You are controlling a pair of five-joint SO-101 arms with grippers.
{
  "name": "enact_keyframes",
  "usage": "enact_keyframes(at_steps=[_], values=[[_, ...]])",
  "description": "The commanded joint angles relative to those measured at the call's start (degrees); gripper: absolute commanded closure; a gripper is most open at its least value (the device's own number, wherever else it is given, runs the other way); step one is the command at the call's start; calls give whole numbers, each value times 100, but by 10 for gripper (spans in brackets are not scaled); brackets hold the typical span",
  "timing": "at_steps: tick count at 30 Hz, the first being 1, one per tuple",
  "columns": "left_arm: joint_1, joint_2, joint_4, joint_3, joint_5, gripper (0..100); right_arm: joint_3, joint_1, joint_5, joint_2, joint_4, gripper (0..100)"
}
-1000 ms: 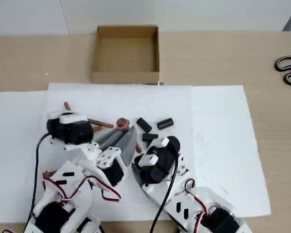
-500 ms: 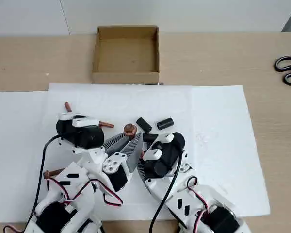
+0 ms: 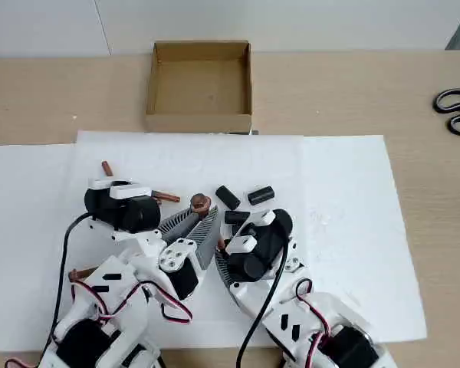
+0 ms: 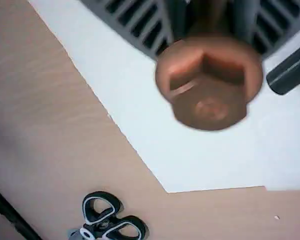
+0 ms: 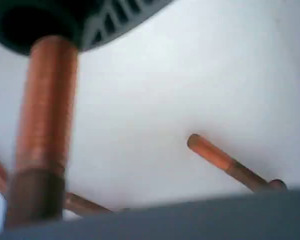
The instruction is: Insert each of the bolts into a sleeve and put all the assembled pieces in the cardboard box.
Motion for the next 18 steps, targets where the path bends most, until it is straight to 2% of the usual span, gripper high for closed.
enact_keyframes(at_steps=[1,10,18], values=[[-26,-44,-79,-31,-18,995,-79,40,53,-66,-154,995],[9,-44,-79,-22,105,995,-79,-321,44,-66,-163,995],[18,-44,-44,-22,105,995,-62,-242,44,-66,-163,995]])
